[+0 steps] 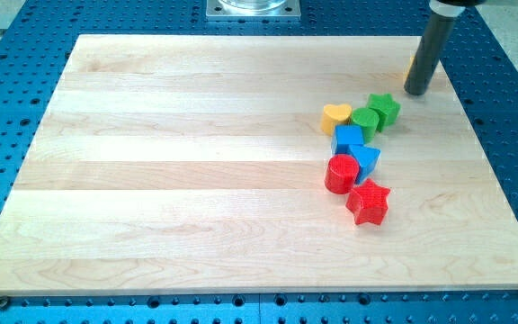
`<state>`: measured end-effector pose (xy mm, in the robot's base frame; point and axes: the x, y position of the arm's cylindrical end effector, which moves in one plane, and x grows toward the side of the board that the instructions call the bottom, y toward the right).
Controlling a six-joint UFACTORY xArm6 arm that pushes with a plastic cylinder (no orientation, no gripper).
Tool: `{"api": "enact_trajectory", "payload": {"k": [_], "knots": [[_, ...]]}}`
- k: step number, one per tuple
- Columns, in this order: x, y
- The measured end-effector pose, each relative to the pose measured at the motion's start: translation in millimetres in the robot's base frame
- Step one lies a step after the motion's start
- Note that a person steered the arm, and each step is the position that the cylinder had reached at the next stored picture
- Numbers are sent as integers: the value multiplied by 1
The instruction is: Place the yellow hexagon at the top side of the green star
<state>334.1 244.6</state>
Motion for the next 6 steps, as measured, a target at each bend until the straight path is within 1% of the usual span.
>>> {"api": "enact_trajectory", "payload": {"k": [1, 2, 3, 4, 5, 6], "knots": [[26, 1], [12, 26], [-53, 54], [-59, 52], [-57, -5], [-53, -45]]}}
